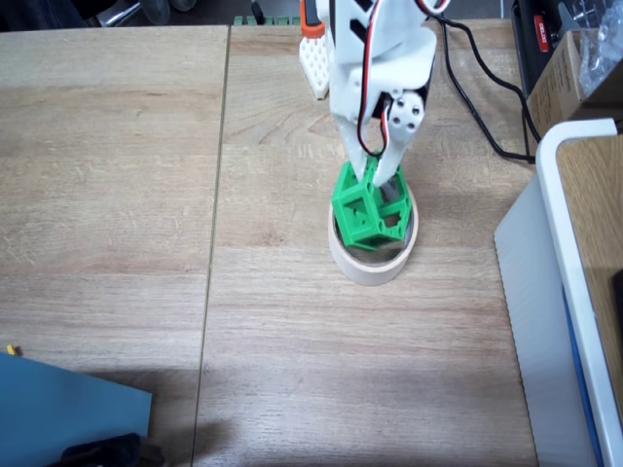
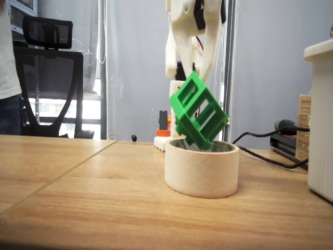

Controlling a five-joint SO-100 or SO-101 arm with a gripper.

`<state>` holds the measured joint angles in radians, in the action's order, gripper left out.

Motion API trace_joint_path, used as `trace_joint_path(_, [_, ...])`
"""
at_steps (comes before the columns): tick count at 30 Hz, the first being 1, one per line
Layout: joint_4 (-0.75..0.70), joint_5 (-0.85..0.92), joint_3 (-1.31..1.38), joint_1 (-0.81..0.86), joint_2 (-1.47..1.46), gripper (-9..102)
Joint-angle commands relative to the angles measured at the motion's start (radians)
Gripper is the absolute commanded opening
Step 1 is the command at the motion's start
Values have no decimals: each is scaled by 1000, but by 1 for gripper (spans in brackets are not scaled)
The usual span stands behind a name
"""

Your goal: Grasp a component and put it in the bin.

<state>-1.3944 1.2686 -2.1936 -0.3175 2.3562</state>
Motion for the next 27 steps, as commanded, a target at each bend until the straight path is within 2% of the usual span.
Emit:
trace_joint_path(1, [11, 6, 6, -8, 21, 0])
trace_joint_path(27, [12, 3, -49, -9, 15, 3])
